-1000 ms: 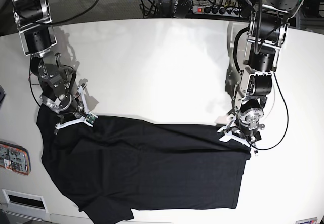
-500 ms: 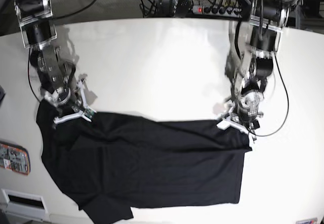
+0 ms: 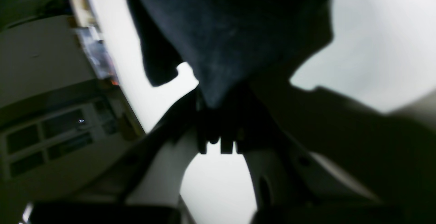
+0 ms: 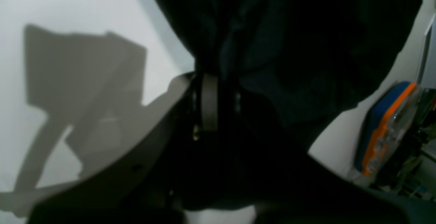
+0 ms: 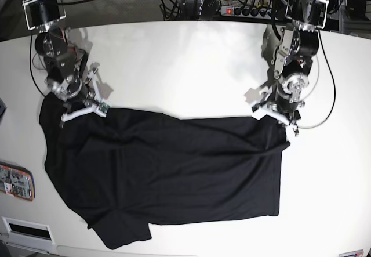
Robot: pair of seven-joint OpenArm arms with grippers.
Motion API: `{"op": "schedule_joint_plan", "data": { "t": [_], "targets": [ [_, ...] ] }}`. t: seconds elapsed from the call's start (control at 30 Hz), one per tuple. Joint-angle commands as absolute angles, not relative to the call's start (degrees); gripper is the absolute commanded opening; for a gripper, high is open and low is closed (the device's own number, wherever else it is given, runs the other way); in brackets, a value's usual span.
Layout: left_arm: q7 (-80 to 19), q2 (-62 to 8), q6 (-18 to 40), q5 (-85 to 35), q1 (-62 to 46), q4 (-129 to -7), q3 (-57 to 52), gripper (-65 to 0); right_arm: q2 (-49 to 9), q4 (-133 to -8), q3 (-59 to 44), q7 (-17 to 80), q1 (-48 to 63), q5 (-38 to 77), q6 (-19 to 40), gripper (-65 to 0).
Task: Fold the T-shirt properly
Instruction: 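Carry the held edges back toward the collar, flattening the shirt, then lower the edges onto the table and open both grippers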
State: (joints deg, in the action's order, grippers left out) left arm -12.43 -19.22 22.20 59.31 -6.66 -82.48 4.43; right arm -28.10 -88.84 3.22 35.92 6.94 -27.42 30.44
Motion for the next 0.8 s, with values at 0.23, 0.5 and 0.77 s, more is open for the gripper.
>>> {"op": "schedule_joint_plan", "data": {
  "t": [0.23,0.5,0.77],
  "targets": [
    [-12.7,-19.4,23.3,58.9,-7.8,-87.9,0.5,-65.0,-28.7,-95.3,3.9,41.5,8.0,-26.5,32.7,-65.0],
    [-15.7,-19.5,32.5,48.0,-10.1,-92.5,-1.4,-65.0,-28.6,-95.6,3.5,41.5,10.7,-26.5,32.7,-65.0],
    [-19.3,-23.8,32.8,47.3,-15.4,-98.9,-1.5,-65.0,-28.6,-98.9,3.4,43.7,15.3,-26.5,32.7,-65.0]
  ]
}}
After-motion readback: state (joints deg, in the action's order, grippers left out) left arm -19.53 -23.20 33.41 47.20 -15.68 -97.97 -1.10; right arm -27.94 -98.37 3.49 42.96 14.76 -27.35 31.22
